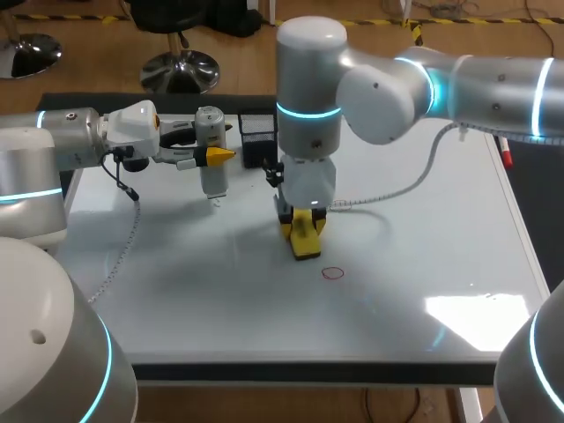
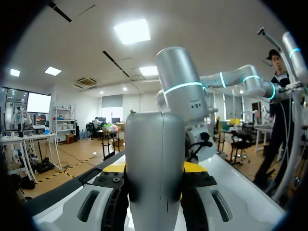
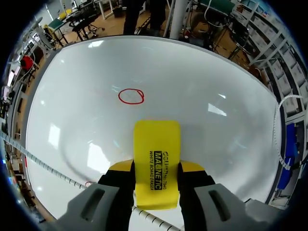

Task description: Pick up the inspection probe, press it on each red-marked spot on the whiteboard one by one, put down the probe, pick up the eraser, and wipe off all the red marks.

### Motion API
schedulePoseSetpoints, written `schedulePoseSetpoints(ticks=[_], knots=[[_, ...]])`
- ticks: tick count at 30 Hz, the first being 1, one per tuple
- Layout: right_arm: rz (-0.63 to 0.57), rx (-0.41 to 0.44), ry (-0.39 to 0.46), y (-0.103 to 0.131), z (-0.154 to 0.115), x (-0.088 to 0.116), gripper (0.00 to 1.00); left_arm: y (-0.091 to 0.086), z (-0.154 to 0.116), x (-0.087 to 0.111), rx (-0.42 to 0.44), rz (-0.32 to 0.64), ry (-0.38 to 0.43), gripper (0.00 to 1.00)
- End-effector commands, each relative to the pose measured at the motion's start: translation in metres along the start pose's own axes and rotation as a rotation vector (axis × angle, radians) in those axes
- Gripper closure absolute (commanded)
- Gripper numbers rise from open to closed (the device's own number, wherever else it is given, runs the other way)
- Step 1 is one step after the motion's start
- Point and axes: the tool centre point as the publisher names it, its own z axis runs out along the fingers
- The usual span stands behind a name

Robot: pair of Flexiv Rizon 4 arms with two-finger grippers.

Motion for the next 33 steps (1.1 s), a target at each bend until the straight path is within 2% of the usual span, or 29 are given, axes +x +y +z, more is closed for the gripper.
schedulePoseSetpoints(ticks=[1,6,12,21,33], knots=[[-0.006,0.026,-0.011,-0.003,-0.014,0.008,1.00,0.000,0.000,0.000,0.001,0.001,0.001,1.00],[-0.012,0.051,-0.005,-0.009,-0.031,0.012,1.00,0.000,0.000,0.000,0.001,0.001,0.001,1.00],[-0.022,0.051,0.010,-0.014,-0.038,0.023,1.00,0.000,0.000,0.000,0.001,0.001,0.001,1.00],[-0.004,0.053,0.038,-0.016,-0.053,0.049,1.00,0.000,0.000,0.000,0.001,0.001,0.001,1.00],[0.083,0.053,0.041,-0.011,-0.064,0.090,1.00,0.000,0.000,0.000,0.001,0.001,0.001,1.00]])
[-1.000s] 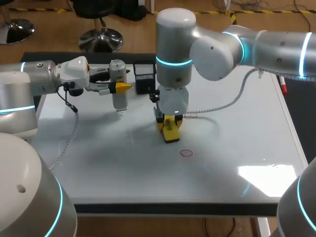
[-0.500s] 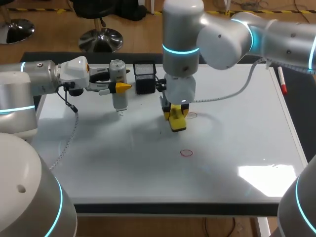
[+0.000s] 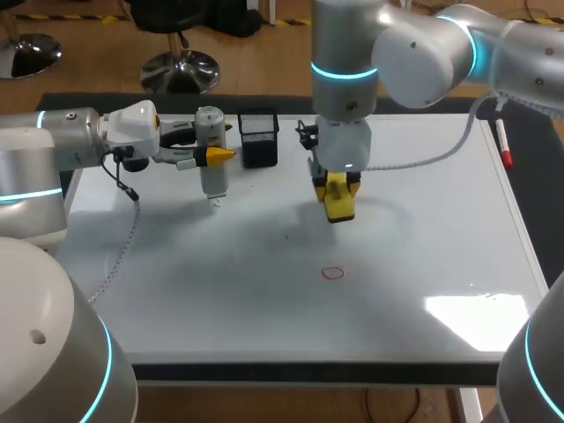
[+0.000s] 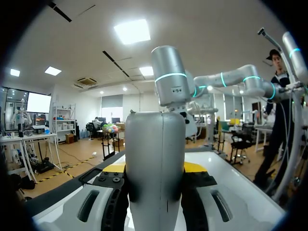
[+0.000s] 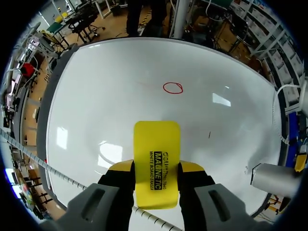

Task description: Pick up the inspection probe, press it on each red-marked spot on the whiteboard one by one, put down the probe, pick up the eraser, and wipe off all the red marks.

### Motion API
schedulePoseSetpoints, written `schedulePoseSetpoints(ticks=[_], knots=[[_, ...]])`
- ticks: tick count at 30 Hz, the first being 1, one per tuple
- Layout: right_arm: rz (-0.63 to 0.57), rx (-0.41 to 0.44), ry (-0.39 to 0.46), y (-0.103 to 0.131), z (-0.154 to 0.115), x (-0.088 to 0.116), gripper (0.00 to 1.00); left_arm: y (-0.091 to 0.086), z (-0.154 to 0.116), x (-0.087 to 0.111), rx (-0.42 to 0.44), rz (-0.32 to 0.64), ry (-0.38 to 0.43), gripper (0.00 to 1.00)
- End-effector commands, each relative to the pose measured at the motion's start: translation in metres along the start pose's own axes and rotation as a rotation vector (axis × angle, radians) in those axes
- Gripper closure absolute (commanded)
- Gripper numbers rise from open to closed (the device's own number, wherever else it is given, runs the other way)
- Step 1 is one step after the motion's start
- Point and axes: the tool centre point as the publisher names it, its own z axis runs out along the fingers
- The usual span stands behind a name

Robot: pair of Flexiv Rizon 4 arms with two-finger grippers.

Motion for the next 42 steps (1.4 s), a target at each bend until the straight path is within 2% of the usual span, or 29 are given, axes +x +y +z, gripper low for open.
schedulePoseSetpoints(ticks=[1,4,16,32,42], knots=[[0.021,0.007,-0.011,0.007,-0.007,0.021,1.00,-0.001,0.000,0.000,0.002,0.001,0.001,1.00],[0.048,0.009,-0.008,0.006,-0.008,0.036,1.00,-0.001,0.000,0.000,0.002,0.001,0.001,1.00],[0.141,0.013,-0.007,0.007,-0.018,0.075,1.00,-0.001,0.000,0.000,0.002,0.001,0.001,1.00],[0.306,0.052,-0.067,0.004,-0.031,0.119,1.00,-0.001,0.000,0.000,0.002,0.001,0.001,1.00],[0.368,0.074,-0.090,0.002,-0.041,0.143,1.00,-0.001,0.000,0.000,0.002,0.001,0.001,1.00]])
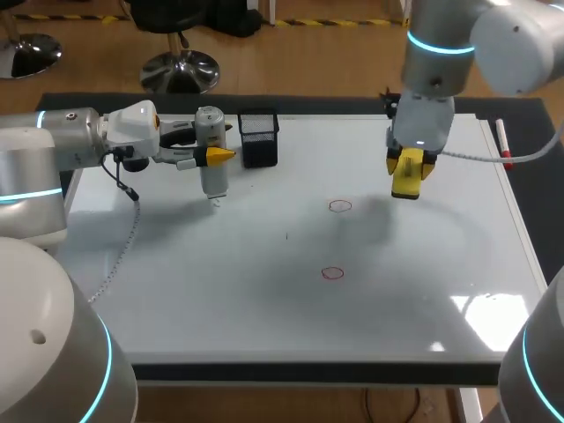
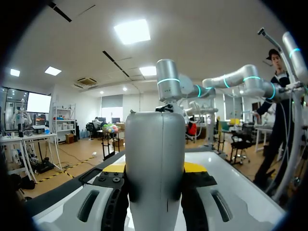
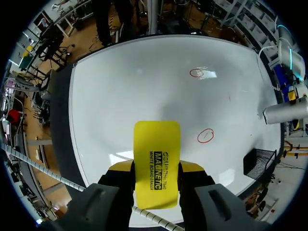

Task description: Pick up the inspection probe, press it on each red-marked spot on the whiteboard one by one, put down the probe, pick up the eraser, and wipe off all the red marks.

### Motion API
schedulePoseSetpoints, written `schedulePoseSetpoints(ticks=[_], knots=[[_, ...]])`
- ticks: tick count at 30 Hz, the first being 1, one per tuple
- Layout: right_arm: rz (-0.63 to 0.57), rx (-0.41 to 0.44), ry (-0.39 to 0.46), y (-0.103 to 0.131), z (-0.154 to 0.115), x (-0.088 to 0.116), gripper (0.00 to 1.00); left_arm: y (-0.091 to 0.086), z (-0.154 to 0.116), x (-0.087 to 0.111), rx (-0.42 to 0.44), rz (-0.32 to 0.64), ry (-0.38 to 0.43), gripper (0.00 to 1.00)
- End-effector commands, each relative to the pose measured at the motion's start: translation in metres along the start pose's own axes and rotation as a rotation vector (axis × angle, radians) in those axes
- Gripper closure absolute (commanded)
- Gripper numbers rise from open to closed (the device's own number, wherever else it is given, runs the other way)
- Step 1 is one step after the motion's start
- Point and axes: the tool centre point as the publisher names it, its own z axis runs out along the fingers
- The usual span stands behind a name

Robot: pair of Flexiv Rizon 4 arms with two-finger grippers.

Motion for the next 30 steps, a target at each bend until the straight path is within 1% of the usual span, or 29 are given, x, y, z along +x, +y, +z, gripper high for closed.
schedulePoseSetpoints(ticks=[1,3,9,15,20,23,26,30], knots=[[0.011,0.009,-0.012,0.000,-0.006,0.014,1.00,-0.001,0.000,0.000,0.002,0.001,0.001,1.00],[0.017,0.012,-0.018,-0.001,-0.008,0.019,1.00,-0.001,0.000,0.000,0.002,0.001,0.001,1.00],[0.023,0.019,0.002,-0.001,-0.014,0.033,1.00,-0.001,0.000,0.000,0.002,0.001,0.001,1.00],[0.034,0.024,0.021,0.000,-0.022,0.052,1.00,-0.001,0.000,0.000,0.002,0.001,0.001,1.00],[0.051,0.028,0.025,0.001,-0.027,0.064,1.00,-0.001,0.000,0.000,0.002,0.001,0.001,1.00],[0.059,0.026,0.022,0.000,-0.027,0.068,1.00,-0.001,0.000,0.000,0.002,0.001,0.001,1.00],[0.079,0.027,0.007,-0.005,-0.025,0.073,1.00,-0.001,0.000,0.000,0.002,0.001,0.001,1.00],[0.084,0.029,-0.004,-0.013,-0.026,0.071,1.00,-0.001,0.000,0.000,0.002,0.001,0.001,1.00]])
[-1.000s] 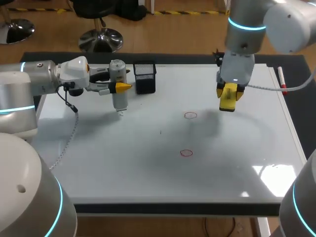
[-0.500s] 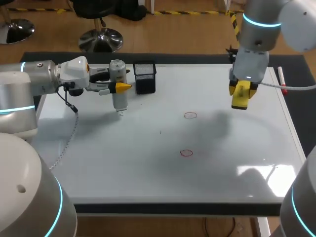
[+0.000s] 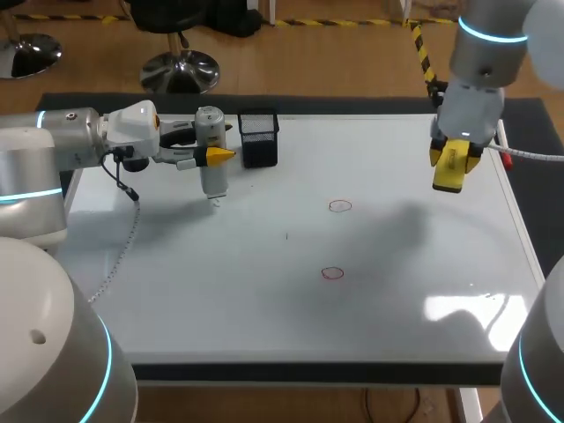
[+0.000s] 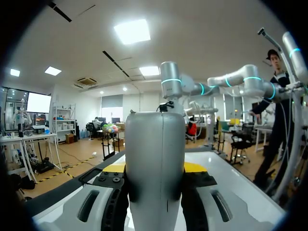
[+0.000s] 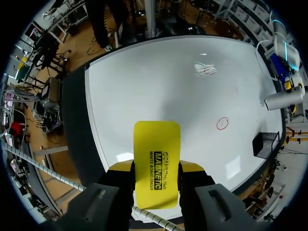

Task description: Pick up the inspection probe, press it on each red-marked spot on the whiteboard one by one, put down the probe, pick up the eraser, and wipe off all the red marks.

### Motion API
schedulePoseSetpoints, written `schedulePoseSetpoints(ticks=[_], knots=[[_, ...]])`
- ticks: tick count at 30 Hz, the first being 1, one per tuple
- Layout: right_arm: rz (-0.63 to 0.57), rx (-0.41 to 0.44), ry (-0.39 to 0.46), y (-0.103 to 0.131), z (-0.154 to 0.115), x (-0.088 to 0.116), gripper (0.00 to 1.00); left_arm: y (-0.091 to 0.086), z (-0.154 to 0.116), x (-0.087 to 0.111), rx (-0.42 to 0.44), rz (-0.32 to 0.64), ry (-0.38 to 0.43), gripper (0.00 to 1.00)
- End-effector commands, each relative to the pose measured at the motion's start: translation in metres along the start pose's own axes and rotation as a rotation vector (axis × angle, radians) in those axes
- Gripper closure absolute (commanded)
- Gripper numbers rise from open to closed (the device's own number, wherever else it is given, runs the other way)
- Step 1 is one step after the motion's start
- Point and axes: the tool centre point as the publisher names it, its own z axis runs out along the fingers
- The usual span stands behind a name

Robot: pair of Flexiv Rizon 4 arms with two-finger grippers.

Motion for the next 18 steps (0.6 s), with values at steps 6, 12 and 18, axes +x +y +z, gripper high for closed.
schedulePoseSetpoints(ticks=[6,12,18], knots=[[0.003,-0.009,-0.018,-0.024,0.001,0.000,1.00,-0.001,0.000,0.000,0.001,0.001,0.001,1.00],[-0.014,-0.030,-0.010,-0.043,0.001,-0.002,1.00,-0.001,0.000,0.000,0.001,0.001,0.001,1.00],[-0.029,-0.047,-0.009,-0.056,0.000,-0.008,1.00,-0.001,0.000,0.000,0.001,0.001,0.001,1.00]])
